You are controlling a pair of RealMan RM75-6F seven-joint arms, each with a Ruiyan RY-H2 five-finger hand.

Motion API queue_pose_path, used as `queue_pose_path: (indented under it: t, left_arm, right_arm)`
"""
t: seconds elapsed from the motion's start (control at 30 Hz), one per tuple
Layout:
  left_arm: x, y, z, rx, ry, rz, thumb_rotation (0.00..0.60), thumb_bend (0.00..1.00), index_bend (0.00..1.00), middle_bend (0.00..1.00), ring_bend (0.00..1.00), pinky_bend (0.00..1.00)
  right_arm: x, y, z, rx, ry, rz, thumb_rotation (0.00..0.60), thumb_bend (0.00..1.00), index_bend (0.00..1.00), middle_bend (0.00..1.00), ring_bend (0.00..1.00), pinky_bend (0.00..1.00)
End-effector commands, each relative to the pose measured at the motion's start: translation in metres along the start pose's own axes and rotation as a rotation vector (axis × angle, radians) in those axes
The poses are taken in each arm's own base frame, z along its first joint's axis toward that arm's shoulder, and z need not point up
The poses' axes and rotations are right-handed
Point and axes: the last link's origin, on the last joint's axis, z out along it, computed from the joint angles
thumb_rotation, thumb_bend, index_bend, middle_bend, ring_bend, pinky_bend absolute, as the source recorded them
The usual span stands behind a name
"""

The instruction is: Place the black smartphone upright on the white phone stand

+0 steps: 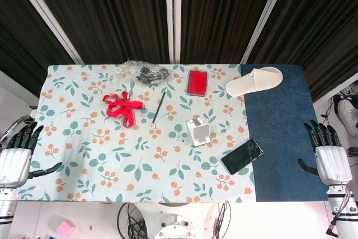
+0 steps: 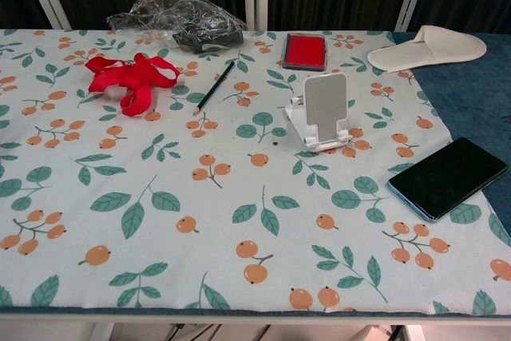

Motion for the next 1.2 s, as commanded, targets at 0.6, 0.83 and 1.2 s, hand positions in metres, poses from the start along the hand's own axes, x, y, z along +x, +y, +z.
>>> queue_pose_path:
  t: [0.6, 0.83, 1.2]
  left_arm:
    - [0.001, -0.002, -0.005, -0.003, 0.011, -0.003, 0.250, 0.00, 0.02, 0.01, 0.03, 0.16]
    - [-0.003, -0.004, -0.006, 0.006, 0.012, -0.013, 0.254, 0.00, 0.02, 0.02, 0.03, 0.16]
    - [0.001, 0.002, -0.003, -0.008, -0.001, 0.012, 0.251, 0.00, 0.02, 0.02, 0.03, 0.16]
  right_arm:
    - [0.005, -0.007, 0.001, 0.124, -0.100, -0.084, 0.600, 0.09, 0.00, 0.00, 0.00, 0.00]
    - [0.024, -0.032, 0.046, 0.255, -0.252, -0.268, 0.600, 0.03, 0.00, 0.00, 0.00, 0.00]
    - [-0.004, -0.088, 0.083, 0.411, -0.435, -0.247, 0.600, 0.01, 0.00, 0.00, 0.00, 0.00]
